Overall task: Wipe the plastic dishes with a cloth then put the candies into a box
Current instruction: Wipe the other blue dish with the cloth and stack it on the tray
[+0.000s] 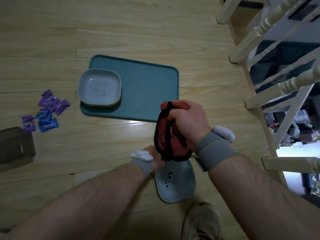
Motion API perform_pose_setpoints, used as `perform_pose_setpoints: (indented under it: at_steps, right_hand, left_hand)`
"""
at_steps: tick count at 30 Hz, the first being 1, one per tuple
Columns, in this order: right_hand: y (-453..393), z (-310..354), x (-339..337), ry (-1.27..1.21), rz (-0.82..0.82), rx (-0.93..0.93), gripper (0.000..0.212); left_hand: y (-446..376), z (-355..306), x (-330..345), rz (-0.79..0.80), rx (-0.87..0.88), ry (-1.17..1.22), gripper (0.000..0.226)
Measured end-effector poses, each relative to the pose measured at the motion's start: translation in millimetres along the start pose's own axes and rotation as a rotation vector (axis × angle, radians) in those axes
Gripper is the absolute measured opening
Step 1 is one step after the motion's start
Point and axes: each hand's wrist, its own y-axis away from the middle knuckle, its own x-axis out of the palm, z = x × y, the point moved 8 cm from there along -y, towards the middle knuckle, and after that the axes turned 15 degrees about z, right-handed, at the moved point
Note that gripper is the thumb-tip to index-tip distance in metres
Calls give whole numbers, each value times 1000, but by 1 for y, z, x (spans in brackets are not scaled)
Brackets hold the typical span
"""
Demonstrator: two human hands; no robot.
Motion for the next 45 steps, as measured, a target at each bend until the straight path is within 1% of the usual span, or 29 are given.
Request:
perform_pose_setpoints:
  at_steps: [2, 4, 5, 6, 7, 10, 15, 17, 19, 20, 21, 22, 23, 26, 30, 31, 33, 35, 36, 38, 40, 41, 43, 44, 45]
  right_hand:
    - [2, 5, 2, -4, 4, -7, 35]
    - [12, 18, 6, -17, 12, -31, 36]
    - [17, 26, 7, -15, 16, -46, 35]
    - [25, 36, 9, -10, 23, -63, 33]
    - [34, 47, 10, -15, 29, -80, 32]
    - [67, 86, 16, -62, 57, -137, 29]
    - [129, 148, 41, -105, 174, -254, 33]
    - [159, 169, 52, -115, 220, -279, 32]
    - [185, 185, 61, -107, 253, -297, 28]
    - [197, 194, 66, -88, 277, -314, 23]
    - [209, 201, 69, -62, 307, -331, 20]
    - [222, 208, 73, -39, 344, -355, 22]
    - [242, 220, 82, -12, 374, -379, 27]
    - [262, 227, 78, 15, 402, -405, 35]
    - [295, 219, 87, 59, 475, -381, 28]
    - [300, 217, 90, 82, 494, -381, 28]
    - [303, 211, 101, 193, 496, -401, 27]
    - [298, 205, 111, 359, 463, -409, 25]
    - [295, 201, 115, 433, 439, -409, 29]
    - [288, 199, 118, 538, 371, -431, 34]
    - [286, 206, 119, 624, 260, -496, 30]
    - [288, 210, 121, 666, 201, -532, 32]
    - [293, 216, 130, 738, 122, -616, 35]
    - [298, 217, 138, 766, 114, -668, 35]
    - [303, 218, 148, 789, 139, -723, 35]
  left_hand:
    - [-4, 4, -5, 15, 16, -27, 44]
    - [8, 8, -14, 35, 26, -116, 35]
    - [18, 10, -22, 28, 37, -126, 26]
    - [30, 10, -31, -13, 69, -115, 13]
    - [43, 13, -43, -56, 81, -86, 6]
    - [93, 28, -77, -213, 86, 64, 11]
    - [185, 45, -116, -371, 79, 241, 18]
    - [221, 50, -125, -433, 111, 409, 16]
    - [253, 54, -126, -407, 161, 665, 7]
    - [272, 54, -128, -391, 193, 780, 8]
    - [290, 55, -130, -382, 227, 880, 15]
    - [307, 55, -131, -363, 271, 966, 22]
    - [337, 60, -133, -371, 321, 1017, 27]
    - [369, 48, -132, -287, 401, 1118, 29]
    - [399, 47, -117, -162, 509, 1299, 56]
    - [401, 45, -113, -130, 535, 1322, 60]
    - [403, 36, -104, -16, 615, 1340, 63]
    - [402, 24, -100, 79, 699, 1366, 60]
    - [401, 20, -99, 103, 727, 1374, 55]
    - [398, 17, -101, 106, 758, 1365, 47]
    - [396, 14, -102, 93, 775, 1338, 39]
    - [397, 10, -102, 90, 789, 1317, 38]
    - [398, 0, -99, 104, 801, 1280, 45]
    - [398, -5, -97, 112, 814, 1271, 53]
    - [397, -8, -97, 110, 832, 1293, 59]
